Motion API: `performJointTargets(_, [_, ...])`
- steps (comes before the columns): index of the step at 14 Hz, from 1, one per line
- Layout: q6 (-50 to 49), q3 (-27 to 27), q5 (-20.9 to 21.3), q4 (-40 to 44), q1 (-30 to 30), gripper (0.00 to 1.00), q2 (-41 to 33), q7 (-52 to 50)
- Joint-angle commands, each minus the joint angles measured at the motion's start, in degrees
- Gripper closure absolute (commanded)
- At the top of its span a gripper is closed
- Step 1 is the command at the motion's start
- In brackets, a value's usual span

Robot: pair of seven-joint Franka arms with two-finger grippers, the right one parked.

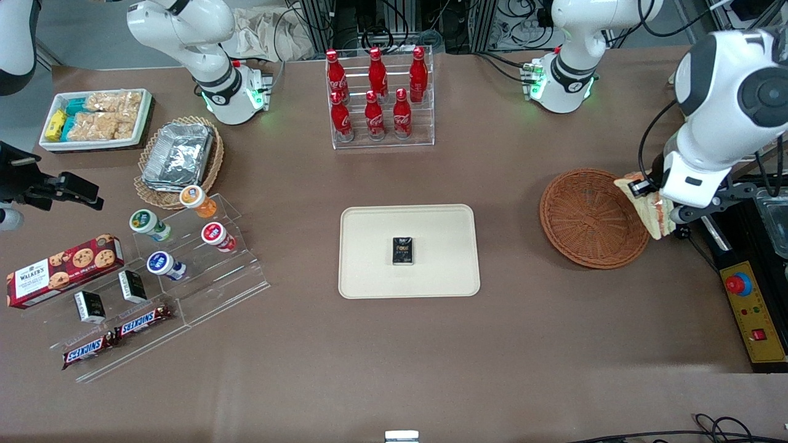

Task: Place sandwich from basket to tray
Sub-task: 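Lift the sandwich out of the basket with the left gripper, then carry the sandwich to the white tray beside the black packet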

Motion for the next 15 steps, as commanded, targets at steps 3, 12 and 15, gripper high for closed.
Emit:
performJointTargets(3, [-6.2, -9.7, -0.1, 10.7, 0.0, 1.00, 4.6, 5.0])
performJointTargets(12, [12.9, -19.3, -0.7, 5.7, -5.1, 1.00, 16.7, -2.0])
performJointTargets(15, [21.3, -19.3, 2.2, 3.1, -6.7, 1.00, 21.5, -5.7])
